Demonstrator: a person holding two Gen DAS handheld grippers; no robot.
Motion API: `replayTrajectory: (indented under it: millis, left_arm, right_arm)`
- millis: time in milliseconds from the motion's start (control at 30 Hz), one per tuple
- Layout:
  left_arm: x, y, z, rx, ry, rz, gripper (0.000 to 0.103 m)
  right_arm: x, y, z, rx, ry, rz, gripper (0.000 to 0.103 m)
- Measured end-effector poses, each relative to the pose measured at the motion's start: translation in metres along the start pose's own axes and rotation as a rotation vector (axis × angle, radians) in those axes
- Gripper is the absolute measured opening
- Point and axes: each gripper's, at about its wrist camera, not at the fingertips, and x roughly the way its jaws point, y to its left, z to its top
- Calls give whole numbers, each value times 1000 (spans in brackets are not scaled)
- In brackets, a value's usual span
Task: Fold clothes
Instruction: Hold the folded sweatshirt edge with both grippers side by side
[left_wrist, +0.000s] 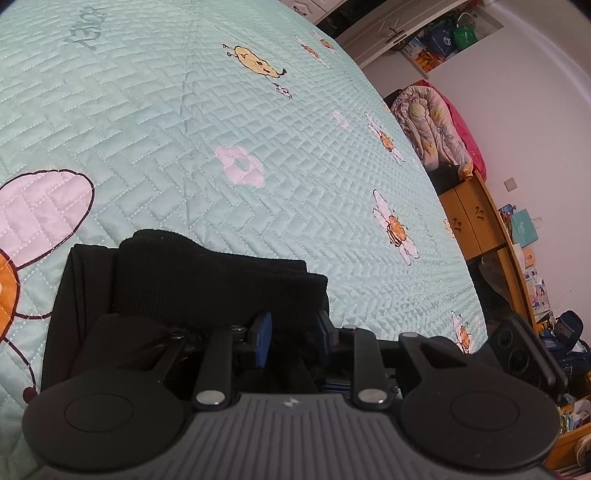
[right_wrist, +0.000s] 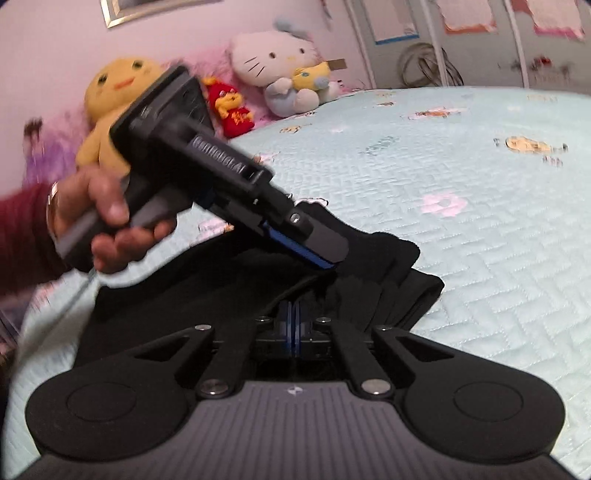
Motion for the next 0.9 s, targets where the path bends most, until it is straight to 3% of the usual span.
replayTrajectory:
  millis: [167, 300, 400, 533, 733, 900]
  left_arm:
    - [0, -1, 1, -3, 5, 5, 29]
    - [0, -4, 1, 6, 7, 6, 29]
    - [-1, -6, 2, 13, 9, 6, 32]
    - [0, -11, 1, 34, 13, 17, 37]
    - [3, -9, 2, 23, 20, 17, 38]
    - [2, -7, 2, 16, 20, 4, 38]
  right_arm:
    - [11, -16, 7, 93, 35, 73, 0]
    - [7, -31, 7, 208, 1, 125, 0]
    - [5, -31, 5, 225, 10, 193, 0]
    - [6, -31, 1, 238, 56, 197, 0]
    - [11, -53, -17, 508, 76, 246, 0]
    - [14, -55, -21, 598, 107, 206, 0]
